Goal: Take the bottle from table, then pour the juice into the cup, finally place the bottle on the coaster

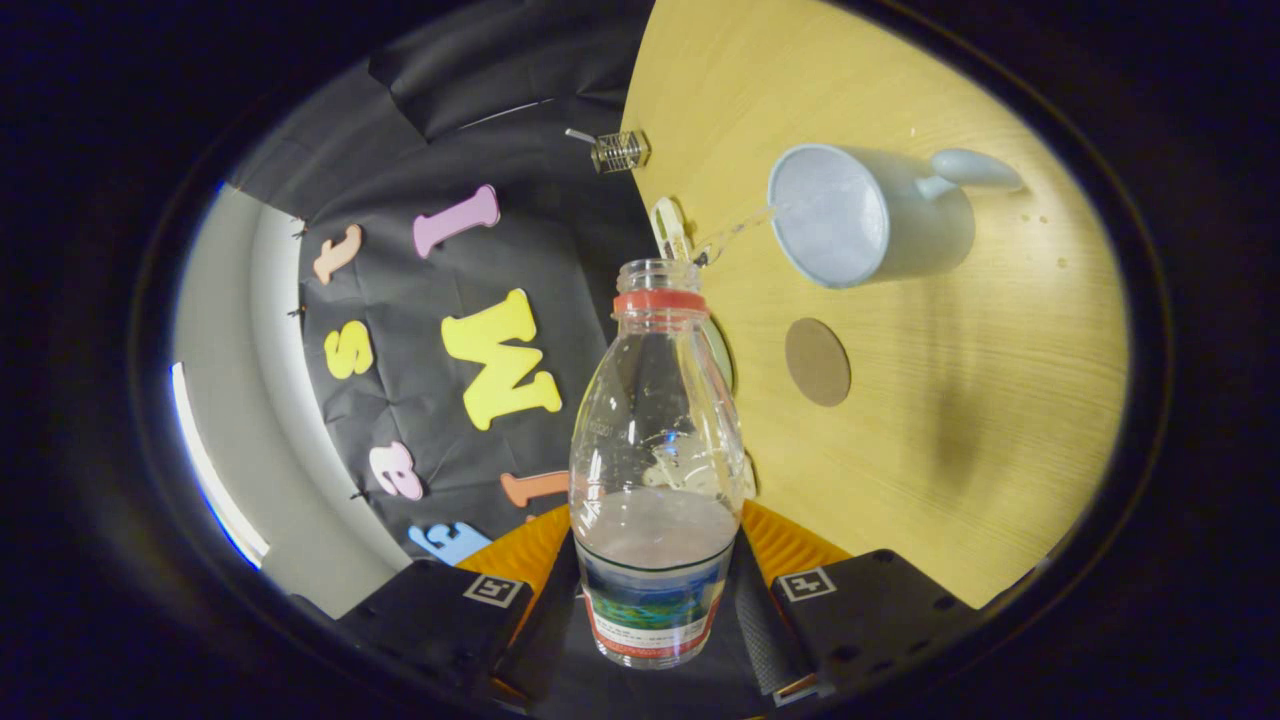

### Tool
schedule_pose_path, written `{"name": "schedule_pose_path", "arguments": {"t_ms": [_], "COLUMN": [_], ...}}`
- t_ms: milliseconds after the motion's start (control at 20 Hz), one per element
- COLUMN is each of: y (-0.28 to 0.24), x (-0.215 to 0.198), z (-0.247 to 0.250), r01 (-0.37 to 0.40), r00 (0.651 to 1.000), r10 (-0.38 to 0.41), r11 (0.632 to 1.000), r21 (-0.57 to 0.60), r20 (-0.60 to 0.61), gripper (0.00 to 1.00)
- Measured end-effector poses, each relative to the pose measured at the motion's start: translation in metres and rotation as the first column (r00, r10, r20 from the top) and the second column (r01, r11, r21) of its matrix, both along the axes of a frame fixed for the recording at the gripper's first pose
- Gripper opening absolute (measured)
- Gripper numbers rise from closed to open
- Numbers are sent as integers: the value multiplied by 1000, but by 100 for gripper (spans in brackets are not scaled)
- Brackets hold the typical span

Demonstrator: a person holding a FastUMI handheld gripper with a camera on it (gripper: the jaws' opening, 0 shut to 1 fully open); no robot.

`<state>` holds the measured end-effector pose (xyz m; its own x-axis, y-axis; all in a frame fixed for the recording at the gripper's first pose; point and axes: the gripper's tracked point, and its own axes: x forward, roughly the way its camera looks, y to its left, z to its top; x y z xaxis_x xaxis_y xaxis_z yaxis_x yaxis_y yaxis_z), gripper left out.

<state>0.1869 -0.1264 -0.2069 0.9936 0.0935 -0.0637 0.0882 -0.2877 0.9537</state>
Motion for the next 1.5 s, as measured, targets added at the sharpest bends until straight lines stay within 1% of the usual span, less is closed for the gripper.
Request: {"name": "schedule_pose_path", "arguments": {"t_ms": [450, 750, 900, 1300, 1500], "y": [-6, -5, -5, -19, -18], "x": [-2, -3, -3, -1, -2], "z": [11, 16, 15, 7, 22], "r01": [10, -1, -10, -3, -13], "r00": [1000, 1000, 1000, 1000, 1000], "r10": [-12, -1, 9, 7, 15], "r11": [997, 990, 989, 979, 970], "r21": [75, 141, 150, 205, 243], "r20": [16, 16, 4, -17, -7], "gripper": [77, 77, 77, 77, 77]}}
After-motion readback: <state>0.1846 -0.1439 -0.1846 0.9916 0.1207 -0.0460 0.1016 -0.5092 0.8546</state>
